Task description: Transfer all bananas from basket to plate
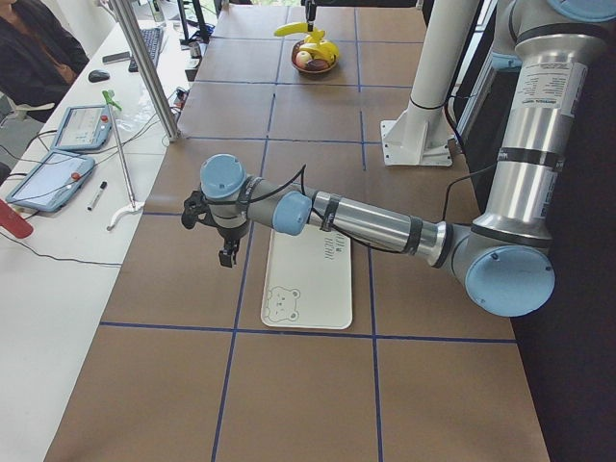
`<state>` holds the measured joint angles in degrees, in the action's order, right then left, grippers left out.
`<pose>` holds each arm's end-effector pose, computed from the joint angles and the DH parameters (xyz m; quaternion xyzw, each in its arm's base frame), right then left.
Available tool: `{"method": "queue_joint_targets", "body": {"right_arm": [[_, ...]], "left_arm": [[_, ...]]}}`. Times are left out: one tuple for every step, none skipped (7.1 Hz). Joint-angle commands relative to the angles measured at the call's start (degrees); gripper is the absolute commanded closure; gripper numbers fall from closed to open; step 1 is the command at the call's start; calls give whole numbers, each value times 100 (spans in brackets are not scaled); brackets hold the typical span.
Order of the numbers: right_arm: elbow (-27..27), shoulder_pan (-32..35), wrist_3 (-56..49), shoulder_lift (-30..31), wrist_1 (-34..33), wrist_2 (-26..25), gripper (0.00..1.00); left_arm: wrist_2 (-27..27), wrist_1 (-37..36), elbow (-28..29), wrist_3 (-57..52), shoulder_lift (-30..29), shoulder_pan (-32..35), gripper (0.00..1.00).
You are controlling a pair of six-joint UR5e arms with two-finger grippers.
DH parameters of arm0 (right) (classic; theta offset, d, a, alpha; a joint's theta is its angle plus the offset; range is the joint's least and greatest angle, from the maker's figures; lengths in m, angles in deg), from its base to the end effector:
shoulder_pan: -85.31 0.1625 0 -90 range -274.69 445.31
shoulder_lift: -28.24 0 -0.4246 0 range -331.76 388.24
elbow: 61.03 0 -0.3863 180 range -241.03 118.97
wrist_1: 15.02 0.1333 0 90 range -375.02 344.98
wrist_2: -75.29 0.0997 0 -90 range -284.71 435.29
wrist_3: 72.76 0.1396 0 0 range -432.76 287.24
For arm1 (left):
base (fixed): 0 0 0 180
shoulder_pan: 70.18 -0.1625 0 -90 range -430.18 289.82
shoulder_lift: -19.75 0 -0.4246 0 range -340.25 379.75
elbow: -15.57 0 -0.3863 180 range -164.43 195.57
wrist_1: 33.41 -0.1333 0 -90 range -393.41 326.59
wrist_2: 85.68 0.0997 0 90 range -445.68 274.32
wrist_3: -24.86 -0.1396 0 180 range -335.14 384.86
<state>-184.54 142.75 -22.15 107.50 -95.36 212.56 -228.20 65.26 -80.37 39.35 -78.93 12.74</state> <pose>-0.2384 -0.4305 0.2853 0.0734 -0.5429 -0.0514 0.8350 0.0471 -0.5615 0.5233 0.0967 0.4596 0.0324 0.8823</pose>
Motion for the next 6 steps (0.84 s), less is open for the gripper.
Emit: {"method": "queue_joint_targets", "body": {"right_arm": [[125,-897,1079,-910,79,-645,100],[125,-1170,1352,-1190,88,-779,100],[134,-1495,1608,-1437,88,-1119,100],[134,-1881,1958,-1691,97,-1601,100],[160,-2329,2231,-1851,280,-2163,100],[178,-2716,2426,-1878,569,-2682,100]], "left_arm": [[-74,1777,127,2205,-160,-842,0],[-83,2361,268,3042,-317,-987,0],[-248,2698,269,3843,-563,-1171,0],[-259,3249,269,4616,-748,-1390,0],[-259,3629,278,5033,-880,-1540,0],[-172,4094,260,5490,-1012,-1716,0]]}}
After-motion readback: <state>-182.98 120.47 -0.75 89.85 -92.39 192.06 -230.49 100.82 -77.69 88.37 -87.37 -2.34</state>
